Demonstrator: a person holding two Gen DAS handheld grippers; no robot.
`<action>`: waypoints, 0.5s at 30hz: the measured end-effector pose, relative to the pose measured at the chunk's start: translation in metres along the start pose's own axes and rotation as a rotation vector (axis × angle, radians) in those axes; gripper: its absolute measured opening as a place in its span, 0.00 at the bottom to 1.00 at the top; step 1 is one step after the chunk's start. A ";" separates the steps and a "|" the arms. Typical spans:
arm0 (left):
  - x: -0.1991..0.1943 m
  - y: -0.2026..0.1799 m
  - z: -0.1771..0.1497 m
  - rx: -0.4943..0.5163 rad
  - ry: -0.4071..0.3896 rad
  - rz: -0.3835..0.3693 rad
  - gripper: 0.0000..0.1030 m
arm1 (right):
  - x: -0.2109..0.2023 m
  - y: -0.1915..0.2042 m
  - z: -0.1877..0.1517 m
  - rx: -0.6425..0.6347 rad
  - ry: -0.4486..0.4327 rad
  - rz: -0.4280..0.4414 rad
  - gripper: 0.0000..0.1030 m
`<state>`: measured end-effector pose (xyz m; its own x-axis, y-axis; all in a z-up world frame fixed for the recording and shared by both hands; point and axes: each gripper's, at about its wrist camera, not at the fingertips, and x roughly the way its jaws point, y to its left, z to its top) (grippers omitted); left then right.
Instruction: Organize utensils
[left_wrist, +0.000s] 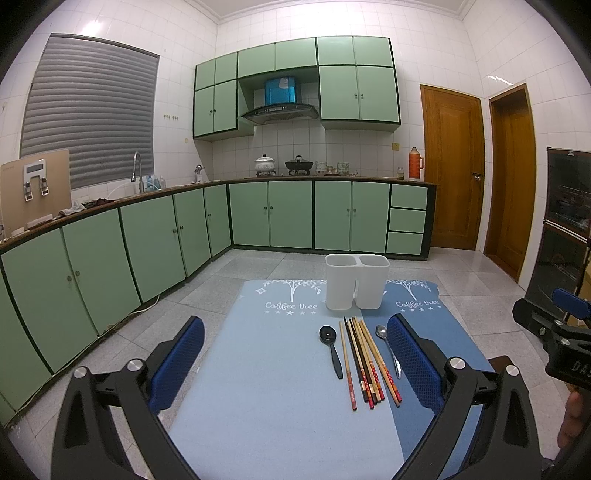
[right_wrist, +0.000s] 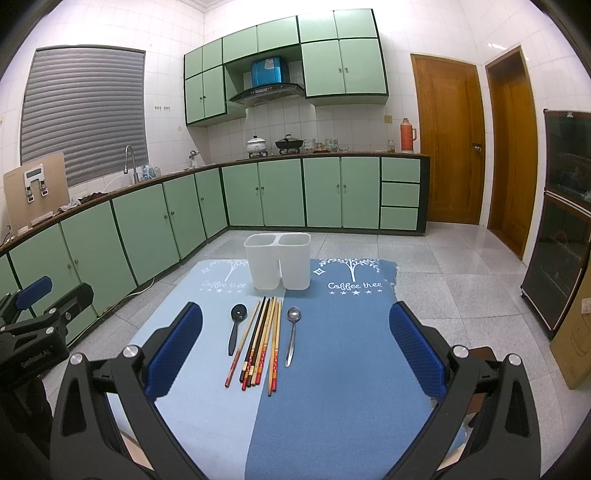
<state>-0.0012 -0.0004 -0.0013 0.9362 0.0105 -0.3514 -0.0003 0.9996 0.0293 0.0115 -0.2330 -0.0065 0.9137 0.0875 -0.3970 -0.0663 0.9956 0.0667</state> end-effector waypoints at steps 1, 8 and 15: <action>0.000 0.000 0.000 0.000 0.000 0.000 0.94 | 0.000 0.000 0.000 0.001 0.000 0.000 0.95; 0.000 0.000 0.000 0.000 -0.001 0.000 0.94 | 0.000 0.000 -0.001 0.001 0.001 0.001 0.95; 0.000 0.001 0.000 0.001 0.001 0.000 0.94 | 0.001 0.000 -0.002 0.001 0.002 0.001 0.95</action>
<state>-0.0010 0.0005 -0.0015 0.9360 0.0110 -0.3520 -0.0004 0.9995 0.0300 0.0115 -0.2330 -0.0085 0.9126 0.0890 -0.3990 -0.0674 0.9954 0.0679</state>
